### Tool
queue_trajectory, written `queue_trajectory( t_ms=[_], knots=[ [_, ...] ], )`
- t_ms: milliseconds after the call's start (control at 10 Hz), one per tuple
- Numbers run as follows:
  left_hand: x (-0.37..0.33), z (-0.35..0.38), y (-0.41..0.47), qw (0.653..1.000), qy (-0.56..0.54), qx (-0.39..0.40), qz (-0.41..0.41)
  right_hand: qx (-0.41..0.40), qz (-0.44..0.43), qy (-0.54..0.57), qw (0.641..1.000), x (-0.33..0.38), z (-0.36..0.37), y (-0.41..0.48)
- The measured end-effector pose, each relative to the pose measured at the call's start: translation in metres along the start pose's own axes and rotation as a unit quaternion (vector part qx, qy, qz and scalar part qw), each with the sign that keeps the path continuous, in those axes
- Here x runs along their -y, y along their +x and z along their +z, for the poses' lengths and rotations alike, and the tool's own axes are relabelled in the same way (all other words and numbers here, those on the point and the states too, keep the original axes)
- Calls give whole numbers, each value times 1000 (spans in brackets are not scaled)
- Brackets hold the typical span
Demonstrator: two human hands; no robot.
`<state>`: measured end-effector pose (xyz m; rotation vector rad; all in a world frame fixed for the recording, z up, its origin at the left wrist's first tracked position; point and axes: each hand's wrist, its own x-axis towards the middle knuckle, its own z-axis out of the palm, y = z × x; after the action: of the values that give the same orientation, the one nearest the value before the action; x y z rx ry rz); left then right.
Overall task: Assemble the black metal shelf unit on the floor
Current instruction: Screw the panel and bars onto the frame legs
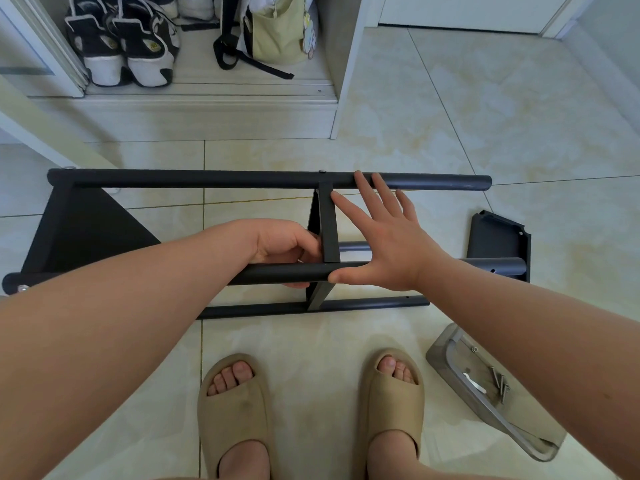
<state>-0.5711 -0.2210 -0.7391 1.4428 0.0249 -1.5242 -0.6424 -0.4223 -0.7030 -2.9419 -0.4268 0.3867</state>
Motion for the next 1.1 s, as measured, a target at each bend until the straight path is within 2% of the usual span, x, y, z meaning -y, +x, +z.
queue_trajectory(
  t_ms=[100, 600, 700, 800, 1100],
  knots=[
    [0, 1, 0, 999, 16, -7, -33, 0, -1, -1, 1000, 0, 0, 0],
    [1, -2, 0, 1000, 19, 15, 11, -2, -1, -3, 1000, 0, 0, 0],
    [1, -3, 2, 1000, 9, -4, 13, -3, -1, -4, 1000, 0, 0, 0],
    [0, 0, 0, 999, 32, -11, -31, -2, 0, -2, 1000, 0, 0, 0],
    [0, 0, 0, 999, 30, 8, -11, -1, 1, 4, 1000, 1, -1, -1]
  ],
)
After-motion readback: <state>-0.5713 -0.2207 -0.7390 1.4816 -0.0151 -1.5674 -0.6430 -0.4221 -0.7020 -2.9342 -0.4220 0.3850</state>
